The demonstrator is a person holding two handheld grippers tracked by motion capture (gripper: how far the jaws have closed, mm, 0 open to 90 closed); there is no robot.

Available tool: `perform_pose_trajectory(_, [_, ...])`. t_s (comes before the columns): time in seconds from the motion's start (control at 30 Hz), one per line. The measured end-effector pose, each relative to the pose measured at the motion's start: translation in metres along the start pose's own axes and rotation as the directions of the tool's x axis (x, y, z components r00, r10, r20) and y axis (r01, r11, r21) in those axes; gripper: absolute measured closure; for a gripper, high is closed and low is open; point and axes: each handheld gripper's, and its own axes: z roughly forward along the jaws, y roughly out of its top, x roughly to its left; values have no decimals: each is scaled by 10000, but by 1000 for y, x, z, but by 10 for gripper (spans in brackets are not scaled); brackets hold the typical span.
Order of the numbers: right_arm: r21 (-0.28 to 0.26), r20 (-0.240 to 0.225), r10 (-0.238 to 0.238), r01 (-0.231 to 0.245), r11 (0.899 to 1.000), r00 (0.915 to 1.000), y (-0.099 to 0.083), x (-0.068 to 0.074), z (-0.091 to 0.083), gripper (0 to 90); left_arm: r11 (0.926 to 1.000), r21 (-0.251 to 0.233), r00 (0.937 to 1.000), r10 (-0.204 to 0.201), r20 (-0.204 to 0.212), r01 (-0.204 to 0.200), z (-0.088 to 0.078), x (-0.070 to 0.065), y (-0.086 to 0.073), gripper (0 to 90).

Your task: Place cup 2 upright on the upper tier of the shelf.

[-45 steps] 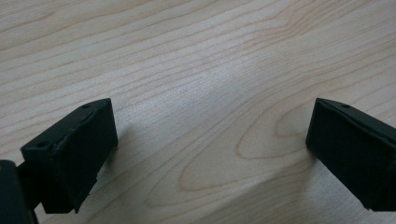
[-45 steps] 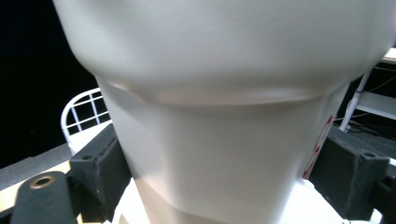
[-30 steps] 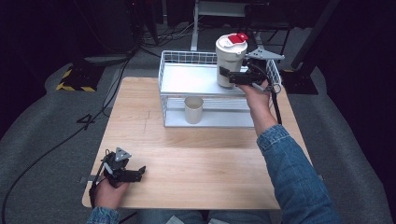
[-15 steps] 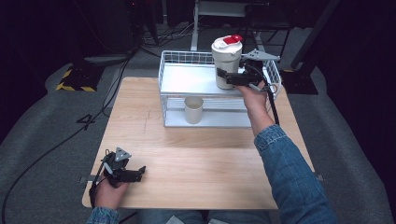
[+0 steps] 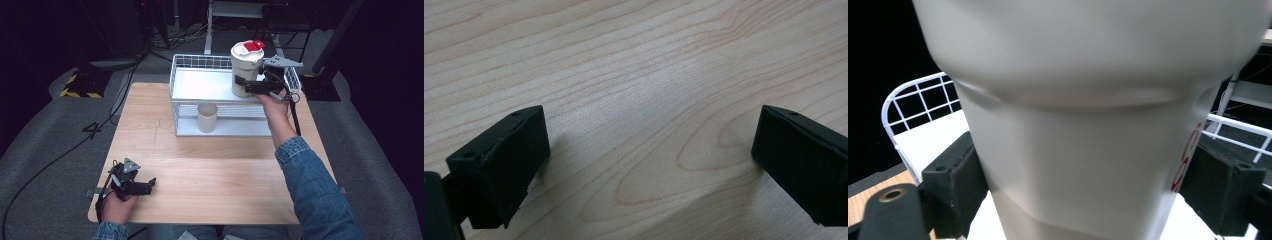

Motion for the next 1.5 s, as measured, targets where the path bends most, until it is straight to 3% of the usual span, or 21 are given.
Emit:
perform_pose_trajectory(0.5, [117, 70, -64, 63, 9999, 10000, -2, 1, -5, 144, 10000, -5, 10000, 16, -12, -16, 0, 0, 0, 26])
perform_pose_trajectory(0.73, [9, -142, 327, -327, 9995, 9994, -2, -1, -6, 105, 10000, -6, 10000, 20, -15, -20, 0, 0, 0, 26])
perform_pose_trajectory(0.9, [280, 209, -9, 3, 9996, 9998, 0, 3, -10, 57, 10000, -6, 10000, 18, -13, -18, 0, 0, 0, 26])
perform_pose_trajectory(1.1, [445, 548, -312, 288, 9986, 9980, 1, 7, -25, 46, 10000, -5, 10000, 21, 25, -21, -1, -1, -1, 27])
perform_pose_trajectory(1.5, [578, 233, -291, 277, 9979, 9993, -2, 6, -57, 46, 10000, 8, 10000, 66, 40, -66, -2, -2, -3, 27])
